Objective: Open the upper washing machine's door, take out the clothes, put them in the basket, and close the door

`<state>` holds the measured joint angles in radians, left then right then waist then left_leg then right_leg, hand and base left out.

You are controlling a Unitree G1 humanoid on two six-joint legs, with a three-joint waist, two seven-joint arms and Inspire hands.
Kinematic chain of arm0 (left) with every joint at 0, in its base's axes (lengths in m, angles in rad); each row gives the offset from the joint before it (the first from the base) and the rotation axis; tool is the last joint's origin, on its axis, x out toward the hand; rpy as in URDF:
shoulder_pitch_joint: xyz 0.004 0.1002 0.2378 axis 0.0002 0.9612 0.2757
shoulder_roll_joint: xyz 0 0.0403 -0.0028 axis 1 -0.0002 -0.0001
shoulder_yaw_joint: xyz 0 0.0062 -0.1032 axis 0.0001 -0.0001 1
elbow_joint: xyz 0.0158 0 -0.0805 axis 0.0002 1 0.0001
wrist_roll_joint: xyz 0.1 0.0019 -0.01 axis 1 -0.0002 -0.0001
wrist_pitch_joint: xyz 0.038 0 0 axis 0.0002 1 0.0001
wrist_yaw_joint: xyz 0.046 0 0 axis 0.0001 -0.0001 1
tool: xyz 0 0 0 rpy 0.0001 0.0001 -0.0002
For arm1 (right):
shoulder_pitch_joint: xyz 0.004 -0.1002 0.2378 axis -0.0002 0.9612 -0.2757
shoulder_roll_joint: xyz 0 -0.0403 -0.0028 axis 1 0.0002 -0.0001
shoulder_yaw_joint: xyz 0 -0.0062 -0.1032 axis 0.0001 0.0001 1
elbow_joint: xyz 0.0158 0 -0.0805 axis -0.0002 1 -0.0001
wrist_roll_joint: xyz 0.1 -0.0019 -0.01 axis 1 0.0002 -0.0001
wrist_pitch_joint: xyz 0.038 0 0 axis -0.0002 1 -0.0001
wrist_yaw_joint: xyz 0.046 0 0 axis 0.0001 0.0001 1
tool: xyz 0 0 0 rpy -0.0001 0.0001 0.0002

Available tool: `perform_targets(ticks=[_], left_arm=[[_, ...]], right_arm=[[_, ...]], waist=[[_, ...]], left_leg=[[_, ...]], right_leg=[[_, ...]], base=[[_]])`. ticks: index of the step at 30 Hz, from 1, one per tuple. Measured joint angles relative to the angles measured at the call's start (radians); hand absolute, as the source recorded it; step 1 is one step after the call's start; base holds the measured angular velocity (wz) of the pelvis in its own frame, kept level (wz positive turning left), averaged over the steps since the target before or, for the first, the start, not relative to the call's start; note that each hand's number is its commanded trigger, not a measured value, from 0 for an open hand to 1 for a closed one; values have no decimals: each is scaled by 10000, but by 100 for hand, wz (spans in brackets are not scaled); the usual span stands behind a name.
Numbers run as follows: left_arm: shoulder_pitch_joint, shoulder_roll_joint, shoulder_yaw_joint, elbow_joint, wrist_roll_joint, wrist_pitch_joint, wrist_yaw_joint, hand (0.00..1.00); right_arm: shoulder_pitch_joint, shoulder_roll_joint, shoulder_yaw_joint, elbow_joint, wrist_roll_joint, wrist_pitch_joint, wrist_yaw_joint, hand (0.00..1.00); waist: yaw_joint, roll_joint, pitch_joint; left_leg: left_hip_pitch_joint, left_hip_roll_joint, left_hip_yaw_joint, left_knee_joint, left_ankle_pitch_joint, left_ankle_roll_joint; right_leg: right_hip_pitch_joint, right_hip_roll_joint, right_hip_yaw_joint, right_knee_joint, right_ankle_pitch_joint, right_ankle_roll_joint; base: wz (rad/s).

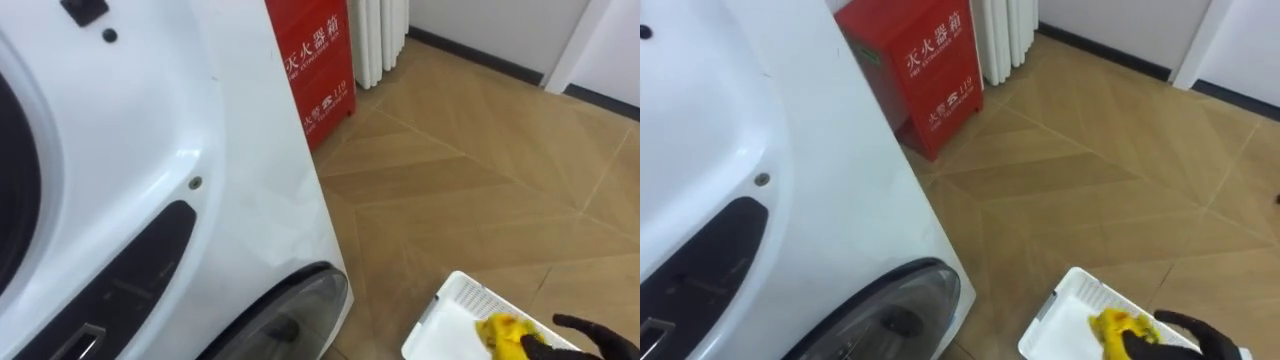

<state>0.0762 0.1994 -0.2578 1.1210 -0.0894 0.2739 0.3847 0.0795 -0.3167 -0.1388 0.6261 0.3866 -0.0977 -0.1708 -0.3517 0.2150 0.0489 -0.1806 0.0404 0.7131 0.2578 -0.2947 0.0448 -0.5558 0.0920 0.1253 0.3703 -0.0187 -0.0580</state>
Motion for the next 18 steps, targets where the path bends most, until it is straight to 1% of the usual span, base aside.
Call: perform_targets(ticks=[4, 8, 9, 10, 11, 13, 16, 17, 18], left_arm=[[0, -8, 10, 0, -91, 11, 46, 0], [1, -15, 69, -45, -207, 10, 187, 0], [2, -5, 71, -50, -279, 7, 198, 0], [3, 12, 71, -62, -279, 6, 216, 0], [2, 30, 71, -91, -278, 6, 268, 0], [12, 103, 102, -113, -278, -8, 265, 0], [31, 106, 229, -117, -286, -96, 266, 0], [65, 110, 334, -115, -285, -188, 274, 0], [90, 111, 409, -114, -287, -242, 277, 0]], right_arm=[[43, 17, 1, 121, 1, 0, 0, 0], [225, 45, -10, 345, 102, -45, -11, 0], [346, 48, -8, 348, 313, -87, -9, 0], [442, 50, -7, 348, 446, -119, -5, 0], [599, 43, -17, 347, 556, -146, -6, 0], [727, 41, -24, 347, 675, -163, 2, 0], [771, 23, -82, 899, 1405, -361, 53, 0], [778, 29, -107, 1245, 1748, -386, 125, 0], [820, 31, -108, 1420, 1872, -387, 150, 0]], waist=[[1, 18, 5], [-2, -14, 14], [-6, -77, 57], [-16, -130, 81], [-65, -200, 95], [-64, -277, 80], [-60, -378, 77], [-61, -475, 85], [-62, -534, 64]], left_leg=[[0, 33, -4, -2, 1, -2], [22, 27, -60, 11, 1, -4], [131, 27, -95, -25, -1, -10], [196, 23, -125, -30, -7, -18], [285, 21, -189, -26, -13, -23], [347, 42, -270, -28, -14, -27], [529, 52, -361, -53, -10, -34], [663, 48, -425, -98, -1, -48], [730, 36, -473, -153, 5, -56]], right_leg=[[41, 12, -26, -76, 45, -10], [74, 7, -25, -47, 7, -5], [176, 17, -8, -2, -52, 3], [224, 14, -9, 75, -120, 17], [326, 11, 1, 141, -252, 104], [440, 8, 4, 99, -265, 102], [663, -30, -48, 51, -244, 79], [814, -57, -113, 65, -269, 48], [887, -66, -150, 60, -282, 31]], base=[[0], [0], [4], [16], [19], [12], [7], [12], [22]])
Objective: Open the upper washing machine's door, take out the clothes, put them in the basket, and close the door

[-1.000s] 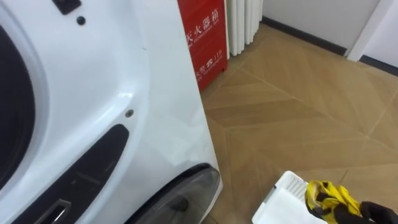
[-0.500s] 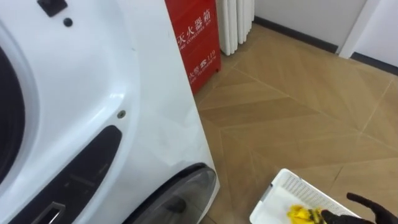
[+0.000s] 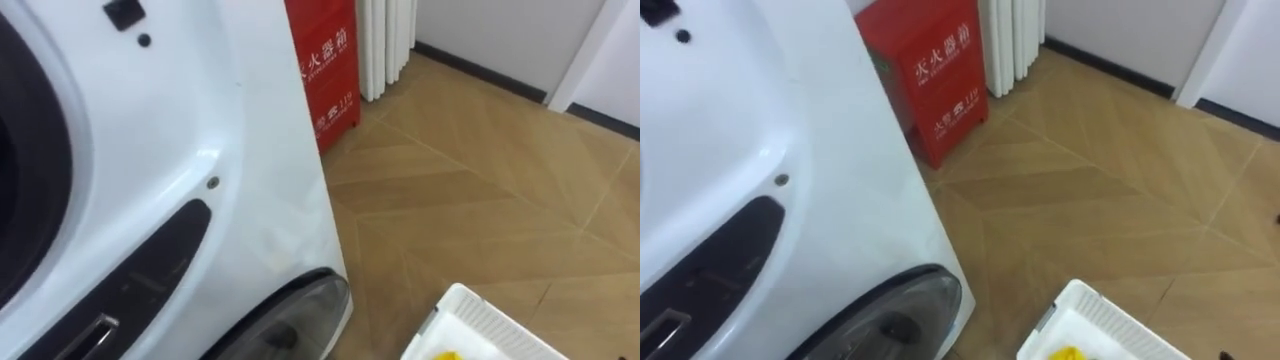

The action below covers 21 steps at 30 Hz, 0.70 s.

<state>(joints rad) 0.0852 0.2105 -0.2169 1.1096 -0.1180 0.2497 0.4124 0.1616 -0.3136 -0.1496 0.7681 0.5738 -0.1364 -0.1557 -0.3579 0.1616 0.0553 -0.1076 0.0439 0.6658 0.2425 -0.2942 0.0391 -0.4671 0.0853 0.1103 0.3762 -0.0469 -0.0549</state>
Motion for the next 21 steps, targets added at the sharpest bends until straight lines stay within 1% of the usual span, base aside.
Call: perform_targets(ticks=[1, 2, 3, 4, 5, 6, 7, 8, 9, 10, 11, 12, 13, 14, 15, 16, 17, 18, 20, 21], left_arm=[[24, 15, 133, 2, 0, -122, 21, 0], [27, 17, 189, -3, -53, -193, 60, 0], [29, 20, 190, -7, -58, -219, 98, 0], [27, 41, 183, -8, -58, -293, 130, 0], [58, 77, 185, -11, -49, -429, 128, 0], [133, 99, 186, -15, -37, -601, 128, 0], [176, 98, 209, -49, -10, -634, 124, 0], [221, 81, 396, -158, 176, -648, 82, 0], [242, 48, 515, -181, 358, -739, 66, 0], [245, 11, 552, -181, 453, -810, 60, 0], [264, -50, 559, -189, 518, -980, 20, 0], [271, -74, 555, -194, 547, -1069, -42, 0], [277, -101, 549, -219, 746, -1237, -139, 0], [265, -122, 557, -220, 975, -1409, -173, 0], [259, -130, 567, -220, 1143, -1479, -222, 0], [257, -146, 563, -231, 1374, -1604, -314, 0], [265, -218, 568, -236, 1633, -1732, -326, 0], [271, -258, 569, -231, 1780, -1813, -325, 0], [287, -398, 589, -199, 2100, -2125, -325, 0], [322, -413, 597, -197, 2183, -2215, -327, 0]], right_arm=[[132, 36, -44, 312, 129, -14, 62, 0], [307, 78, -117, 664, 190, -54, 84, 0], [372, 98, -143, 916, 260, -61, 106, 0], [532, 147, -181, 1378, 405, -58, 177, 0], [733, 293, -323, 1751, 515, -45, 242, 0], [892, 470, -414, 2045, 563, -35, 278, 0], [949, 539, -427, 2188, 576, -15, 283, 0], [987, 709, -562, 2541, 519, 34, 350, 0], [1011, 862, -677, 3000, 482, 78, 390, 0], [986, 903, -675, 3229, 444, 92, 403, 0], [979, 947, -670, 3605, 427, 193, 482, 0], [951, 965, -669, 3761, 404, 265, 503, 0], [824, 1002, -587, 4025, 335, 321, 551, 0], [715, 1002, -284, 4078, 174, 448, 592, 0], [643, 1019, -192, 4115, 34, 493, 664, 0], [438, 1036, 55, 4250, -218, 526, 826, 0], [221, 1043, 383, 4299, -553, 623, 890, 0], [91, 1057, 511, 4305, -748, 686, 928, 0], [-356, 1158, 898, 4327, -1328, 736, 1095, 0], [-583, 1223, 1028, 4304, -1492, 732, 1232, 0]], waist=[[-27, -94, -18], [-40, -185, -32], [-52, -247, -40], [-56, -328, -91], [-54, -451, -159], [-45, -560, -262], [-42, -600, -341], [-25, -668, -376], [76, -767, -403], [144, -808, -423], [321, -973, -419], [390, -973, -483], [626, -1033, -518], [909, -1030, -564], [998, -1112, -535], [1206, -1163, -537], [1499, -1213, -539], [1633, -1193, -527], [2031, -1284, -517], [2281, -1272, -537]], left_leg=[[155, -14, -150, -87, 34, -34], [262, 10, -356, -142, 65, -57], [343, 16, -453, -177, 83, -66], [453, 28, -727, -224, 117, -81], [569, 22, -961, -288, 153, -98], [707, 4, -1140, -384, 210, -112], [723, 0, -1285, -407, 251, -121], [875, 12, -1548, -460, 304, -142], [1088, 15, -1828, -547, 338, -166], [1207, 16, -1923, -599, 350, -174], [1384, 17, -2134, -647, 352, -177], [1433, 27, -2246, -649, 351, -177], [1520, 32, -2426, -686, 352, -175], [1647, 29, -2542, -730, 356, -174], [1722, 32, -2612, -753, 358, -176], [1832, 44, -2725, -756, 358, -176], [1927, 61, -2777, -785, 358, -177], [1960, 67, -2826, -787, 357, -177], [2062, 73, -3013, -799, 357, -178], [2087, 84, -3096, -779, 359, -180]], right_leg=[[197, -61, -128, -46, -27, -36], [463, -100, -324, -187, -41, -45], [589, -122, -414, -243, -52, -60], [830, -181, -636, -346, -73, -93], [1028, -258, -879, -350, -138, -136], [1191, -329, -1074, -371, -223, -158], [1255, -356, -1181, -389, -253, -166], [1561, -414, -1453, -494, -275, -185], [1887, -440, -1667, -648, -301, -182], [2056, -444, -1740, -708, -326, -179], [2319, -492, -1951, -807, -404, -167], [2442, -506, -2035, -879, -411, -159], [2643, -526, -2186, -1023, -426, -137], [2811, -524, -2251, -1112, -418, -126], [2922, -519, -2290, -1169, -417, -123], [3103, -527, -2405, -1261, -419, -112], [3262, -525, -2502, -1369, -418, -105], [3334, -518, -2522, -1431, -415, -101], [3519, -514, -2676, -1586, -405, -83], [3573, -516, -2761, -1645, -407, -86]], base=[[34], [40], [50], [57], [68], [58], [56], [58], [55], [53], [40], [51], [36], [30], [22], [21], [19], [19], [25], [21]])
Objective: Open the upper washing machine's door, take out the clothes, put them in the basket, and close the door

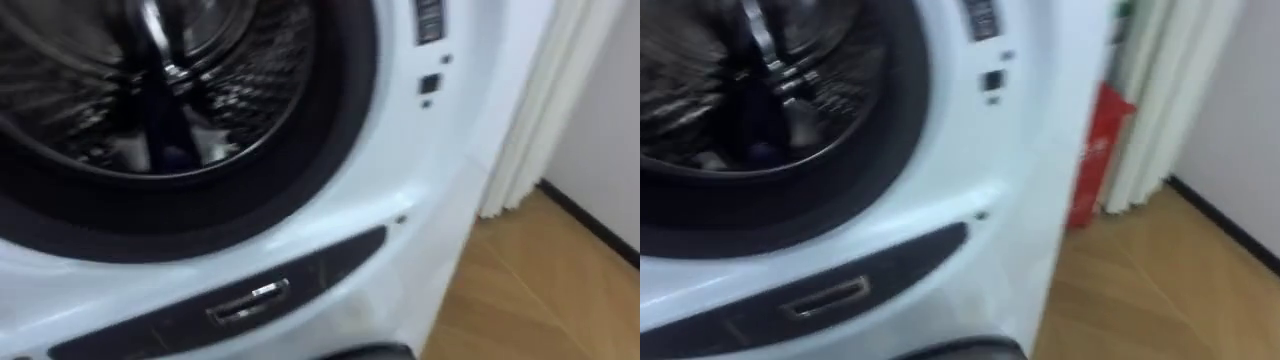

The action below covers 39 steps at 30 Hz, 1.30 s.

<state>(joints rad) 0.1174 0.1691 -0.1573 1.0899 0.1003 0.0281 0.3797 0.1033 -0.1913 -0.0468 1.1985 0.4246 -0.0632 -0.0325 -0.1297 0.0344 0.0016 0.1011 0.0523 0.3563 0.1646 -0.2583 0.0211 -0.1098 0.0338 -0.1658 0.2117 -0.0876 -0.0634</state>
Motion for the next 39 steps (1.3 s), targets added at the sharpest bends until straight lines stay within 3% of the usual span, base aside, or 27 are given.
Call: perform_targets(ticks=[3, 5, 8, 12, 17, 21, 26, 29, 31, 34, 36, 39], left_arm=[[315, 4, 454, -6, 207, -311, 5, 0], [562, 30, 792, 7, 207, -384, 13, 0], [977, 5, 1066, 89, 250, -405, 13, 0], [1077, -53, 1143, 459, 390, -398, 9, 0], [1075, -153, 1213, 621, 1110, -248, -25, 0], [755, -213, 1644, 604, 1690, -230, -178, 0], [599, -203, 1751, 375, 1642, -235, -209, 0], [639, -212, 1774, 333, 1635, -249, -212, 0], [664, -234, 1965, 326, 1679, -336, -223, 0], [709, -194, 2220, 350, 1660, -339, -411, 0], [852, -131, 2116, 373, 1678, -335, -560, 0], [968, -133, 2133, 343, 1681, -241, -840, 0]], right_arm=[[-188, 119, 330, -230, -411, -14, 341, 0], [-243, 256, 441, -236, -633, -6, 444, 0], [-238, 385, 942, -204, -799, 1, 648, 0], [-243, 482, 1057, 50, -826, 14, 777, 0], [-26, 492, 1084, 127, -764, 15, 782, 0], [-6, 614, 857, 161, -720, -1, 803, 0], [-41, 613, 836, 254, -729, 13, 1068, 0], [-39, 612, 835, 320, -714, 101, 1239, 0], [-61, 612, 829, 351, -799, 122, 1297, 0], [-145, 611, 816, 443, -804, 207, 1304, 0], [-157, 594, 806, 440, -817, 228, 1261, 0], [-69, 579, 622, 442, -815, 307, 1215, 0]], waist=[[463, -126, 14], [564, -239, 66], [817, -383, 54], [895, -471, 90], [922, -360, 127], [705, -345, 115], [706, -417, 30], [776, -440, 21], [824, -495, 24], [929, -527, 34], [962, -515, 34], [986, -425, 25]], left_leg=[[8, 32, -289, 19, 7, -14], [103, 41, -579, 11, 14, -26], [203, 44, -824, 6, 13, -27], [161, 45, -981, -5, 12, -30], [247, 34, -1072, -24, 7, -35], [254, 43, -1291, -59, -5, -55], [300, 38, -1376, 4, -3, -56], [357, 51, -1371, 60, -3, -56], [335, 68, -1358, 208, -10, -66], [220, 155, -1343, 698, -146, -281], [-198, 282, -1422, 1768, -379, -487], [-567, 549, -1598, 2634, -505, -605]], right_leg=[[186, -9, -283, -130, -19, -14], [392, -1, -421, -276, -70, -5], [593, -12, -519, -272, -192, 4], [678, -35, -655, -296, -236, 16], [827, -30, -653, -412, -257, 46], [915, -43, -863, -399, -269, 43], [1003, -45, -882, -401, -266, 40], [1068, -18, -846, -412, -273, 28], [1082, -26, -823, -361, -309, -7], [950, -27, -770, 71, -530, -115], [787, 6, -773, 311, -721, -248], [834, 173, -787, 235, -769, -412]], base=[[22], [29], [14], [12], [2], [16], [3], [-4], [-5], [-9], [-5], [-3]])
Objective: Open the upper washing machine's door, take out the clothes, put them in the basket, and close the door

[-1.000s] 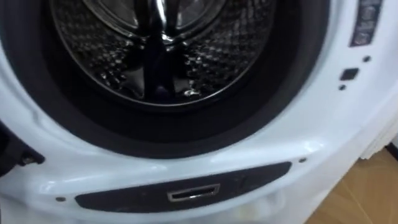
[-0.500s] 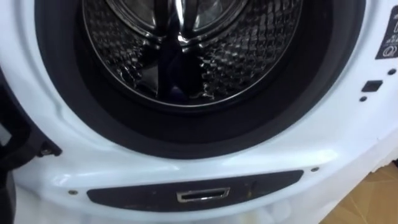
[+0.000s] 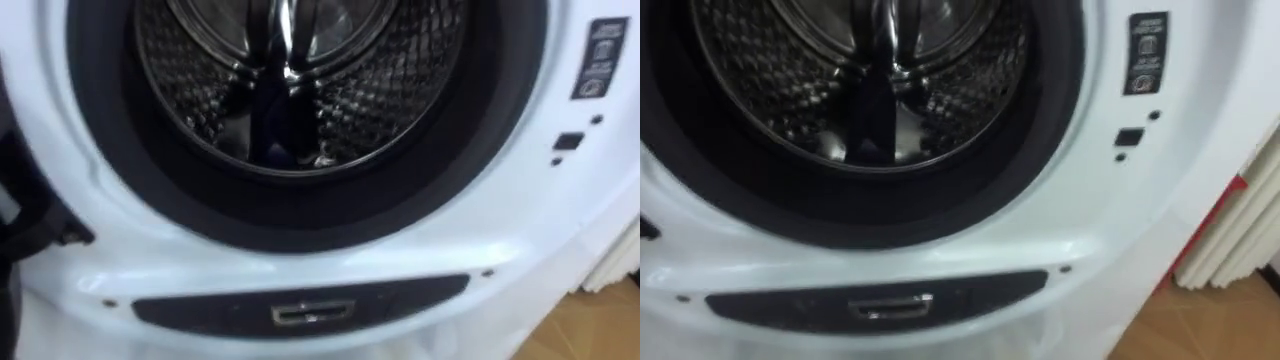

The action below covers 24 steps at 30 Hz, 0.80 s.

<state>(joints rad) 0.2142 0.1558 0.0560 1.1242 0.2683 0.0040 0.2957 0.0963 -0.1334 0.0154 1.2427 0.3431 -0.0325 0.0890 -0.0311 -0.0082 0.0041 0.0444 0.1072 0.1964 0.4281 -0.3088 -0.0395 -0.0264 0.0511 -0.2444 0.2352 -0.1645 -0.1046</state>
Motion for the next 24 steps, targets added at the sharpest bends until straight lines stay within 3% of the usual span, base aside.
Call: perform_targets(ticks=[2, 3, 4, 6, 8, 12, 14, 15, 18, 19, 20, 21, 22, 23, 24], left_arm=[[-75, -62, -13, -118, -1, 146, -213, 0], [-136, -153, -21, -259, 0, 203, -281, 0], [-155, -199, -23, -327, 0, 198, -311, 0], [-455, -266, -34, -346, 3, 58, -407, 0], [-917, -227, -199, -449, 28, -135, -420, 0], [-1568, -222, -636, -580, 197, -399, -380, 0], [-1558, -231, -869, -507, 194, -484, -388, 0], [-1456, -233, -898, -421, 198, -484, -398, 0], [-1222, -236, -954, -414, 191, -483, -405, 0], [-1078, -227, -994, -410, 189, -482, -405, 0], [-969, -233, -995, -366, 183, -485, -412, 0], [-935, -220, -993, -260, 178, -494, -413, 0], [-927, -221, -992, -193, 180, -515, -414, 0], [-895, -173, -982, 14, 183, -616, -383, 0], [-872, -118, -982, 167, 196, -623, -314, 0]], right_arm=[[5, -47, -94, -66, -1, -21, -47, 0], [54, -124, -105, -11, 4, -79, -106, 0], [58, -163, -122, 9, -1, -110, -112, 0], [67, -245, -297, -13, 18, -209, -137, 0], [44, -301, -587, 18, 8, -323, -177, 0], [-10, -249, -934, 7, -65, -321, -70, 0], [-36, -227, -958, -11, -56, -315, -54, 0], [-4, -215, -965, 25, -57, -313, -53, 0], [263, -230, -971, 32, 96, -312, -144, 0], [315, -230, -975, 37, 102, -304, -209, 0], [467, -232, -1117, 45, 129, -302, -231, 0], [492, -239, -1184, 24, 213, -301, -234, 0], [484, -263, -1182, 17, 279, -300, -236, 0], [476, -268, -1168, -5, 487, -258, -253, 0], [533, -269, -1160, -4, 527, -145, -302, 0]], waist=[[-39, 144, 16], [-111, 316, 61], [-192, 275, 73], [-455, 468, 63], [-619, 712, 70], [-787, 690, 80], [-708, 549, 96], [-704, 449, 47], [-745, 337, 13], [-734, 269, 0], [-799, 256, -10], [-808, 227, -1], [-758, 284, 16], [-706, 513, -7], [-751, 434, 2]], left_leg=[[-290, 231, -288, 640, -190, -88], [-380, 284, -455, 1349, -264, -73], [-322, 275, -481, 1639, -279, -103], [193, 156, -659, 1821, -289, -128], [936, -142, -993, 891, -305, -178], [1720, -516, -1686, -1579, -288, -193], [1770, -526, -1594, -2207, -271, -102], [1777, -525, -1546, -2521, -278, -70], [1722, -617, -1439, -2643, -347, 244], [1646, -692, -1425, -2601, -317, 477], [1553, -732, -1388, -2600, -310, 676], [1445, -781, -1269, -2581, -159, 786], [1361, -732, -1168, -2574, -84, 822], [1139, -641, -1011, -2506, 62, 869], [1001, -669, -808, -2492, 219, 895]], right_leg=[[-6, 142, -341, -103, -19, -190], [15, 219, -435, -90, -21, -329], [31, 243, -494, -89, -16, -382], [-11, 281, -707, -15, -26, -452], [-353, 363, -965, 123, 21, -564], [-1199, 350, -1448, 342, 207, -719], [-1471, 353, -1510, 419, 369, -782], [-1574, 351, -1548, 379, 508, -794], [-1572, 343, -1579, 236, 864, -784], [-1580, 252, -1571, 185, 1058, -765], [-1576, 194, -1455, 73, 1314, -567], [-1569, 224, -1001, -172, 1704, 85], [-1571, 290, -746, -353, 2021, 594], [-1579, 215, -258, -258, 2175, 956], [-1521, -233, -31, 693, 1470, 770]], base=[[6], [12], [29], [36], [37], [30], [0], [7], [14], [16], [18], [11], [-4], [0], [7]])
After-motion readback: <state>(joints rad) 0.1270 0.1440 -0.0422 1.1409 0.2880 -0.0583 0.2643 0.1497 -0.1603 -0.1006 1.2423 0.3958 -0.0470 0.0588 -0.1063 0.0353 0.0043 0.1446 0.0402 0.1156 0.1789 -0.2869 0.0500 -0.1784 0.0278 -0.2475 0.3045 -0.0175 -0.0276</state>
